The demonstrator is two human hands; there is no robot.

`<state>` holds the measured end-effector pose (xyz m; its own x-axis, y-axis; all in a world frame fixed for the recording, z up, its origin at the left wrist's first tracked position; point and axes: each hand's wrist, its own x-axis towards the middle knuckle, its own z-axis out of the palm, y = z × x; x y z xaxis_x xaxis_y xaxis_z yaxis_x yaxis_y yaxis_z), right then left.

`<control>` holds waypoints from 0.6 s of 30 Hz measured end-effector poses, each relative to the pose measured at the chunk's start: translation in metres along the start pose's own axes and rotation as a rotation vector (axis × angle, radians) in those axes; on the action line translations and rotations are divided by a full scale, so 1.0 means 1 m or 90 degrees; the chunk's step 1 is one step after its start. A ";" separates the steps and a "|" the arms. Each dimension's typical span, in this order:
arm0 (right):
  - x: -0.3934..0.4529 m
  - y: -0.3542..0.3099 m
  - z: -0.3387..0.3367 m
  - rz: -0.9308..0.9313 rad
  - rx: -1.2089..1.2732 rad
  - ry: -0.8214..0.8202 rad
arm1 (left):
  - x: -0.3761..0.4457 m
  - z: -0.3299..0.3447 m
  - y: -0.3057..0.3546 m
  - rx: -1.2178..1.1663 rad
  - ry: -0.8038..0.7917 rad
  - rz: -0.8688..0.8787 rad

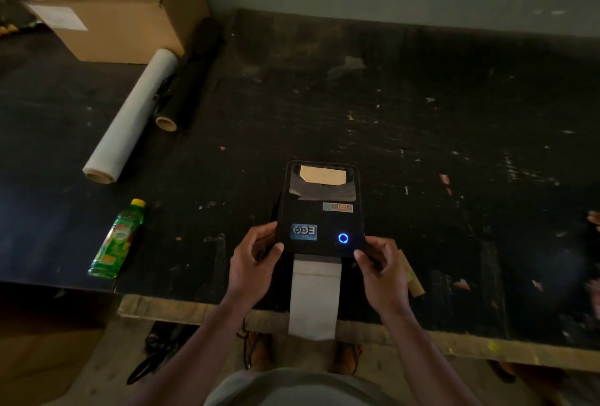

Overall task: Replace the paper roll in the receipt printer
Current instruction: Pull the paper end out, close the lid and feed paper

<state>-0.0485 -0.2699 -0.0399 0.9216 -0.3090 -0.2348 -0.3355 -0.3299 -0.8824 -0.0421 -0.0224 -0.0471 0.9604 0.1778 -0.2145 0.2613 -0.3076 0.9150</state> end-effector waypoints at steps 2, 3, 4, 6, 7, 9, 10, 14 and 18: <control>0.000 0.000 0.000 0.003 0.002 -0.002 | 0.000 0.000 -0.001 0.003 0.002 0.005; 0.000 0.000 0.000 0.005 0.004 -0.002 | 0.000 0.000 -0.001 0.007 0.003 0.008; 0.000 -0.001 0.000 0.005 0.005 -0.002 | 0.001 0.000 -0.002 0.011 0.004 0.009; 0.000 -0.001 0.000 0.001 0.004 0.001 | 0.001 0.000 -0.001 0.013 0.004 0.007; 0.000 -0.001 0.000 -0.002 0.003 0.001 | 0.001 0.000 -0.001 0.013 0.004 0.005; 0.000 -0.001 0.000 -0.006 0.007 0.001 | 0.001 0.000 -0.001 0.011 0.002 0.001; 0.000 -0.001 0.000 -0.007 0.010 0.002 | 0.001 0.000 -0.002 0.007 0.000 0.002; -0.002 -0.002 0.000 -0.014 0.015 0.003 | 0.002 0.000 -0.003 0.003 0.001 0.000; -0.001 -0.001 0.000 -0.015 0.012 0.002 | 0.003 0.000 -0.004 -0.001 0.000 0.001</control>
<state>-0.0488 -0.2698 -0.0389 0.9288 -0.3037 -0.2125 -0.3097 -0.3207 -0.8951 -0.0407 -0.0207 -0.0517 0.9608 0.1770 -0.2133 0.2597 -0.3058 0.9160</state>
